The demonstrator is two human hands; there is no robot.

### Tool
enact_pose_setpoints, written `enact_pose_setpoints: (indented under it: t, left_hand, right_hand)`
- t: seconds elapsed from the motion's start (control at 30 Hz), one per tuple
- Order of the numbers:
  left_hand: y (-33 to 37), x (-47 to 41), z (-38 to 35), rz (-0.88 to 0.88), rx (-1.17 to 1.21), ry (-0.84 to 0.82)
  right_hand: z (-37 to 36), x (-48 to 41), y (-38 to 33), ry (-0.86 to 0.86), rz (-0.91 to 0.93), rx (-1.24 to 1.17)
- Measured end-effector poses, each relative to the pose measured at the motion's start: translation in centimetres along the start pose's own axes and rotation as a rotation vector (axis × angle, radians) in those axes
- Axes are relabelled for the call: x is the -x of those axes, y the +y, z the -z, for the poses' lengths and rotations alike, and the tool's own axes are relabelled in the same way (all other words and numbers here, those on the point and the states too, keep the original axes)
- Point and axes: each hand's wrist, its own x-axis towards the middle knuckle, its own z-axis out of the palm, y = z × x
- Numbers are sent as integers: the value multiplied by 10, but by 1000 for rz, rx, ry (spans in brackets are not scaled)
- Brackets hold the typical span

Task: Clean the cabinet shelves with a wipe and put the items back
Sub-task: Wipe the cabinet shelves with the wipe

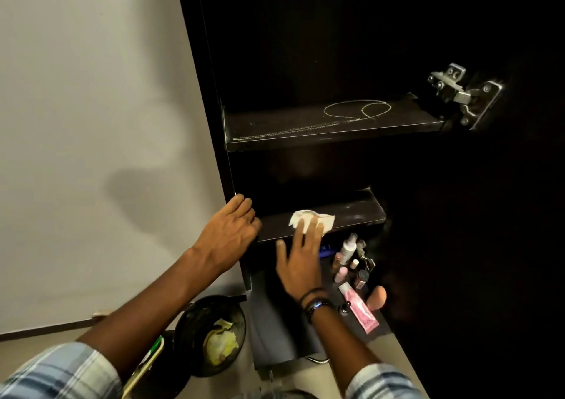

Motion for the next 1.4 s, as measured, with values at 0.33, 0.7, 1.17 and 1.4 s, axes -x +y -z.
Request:
enact_pose_setpoints:
  t: [0.33, 0.7, 1.17, 1.4]
  left_hand:
    - [4, 1, -7, 22, 85, -3]
    - [1, -1, -11, -9, 112, 56]
    - [7, -2, -13, 47, 138, 59]
    - [8, -2, -10, 69, 115, 17]
  right_hand:
    - [37, -69, 50, 174, -648, -475]
    - [-52, 42, -92, -138, -223, -660]
    - [71, -114, 128, -27, -87, 254]
    - [30, -101, 68, -170, 122, 186]
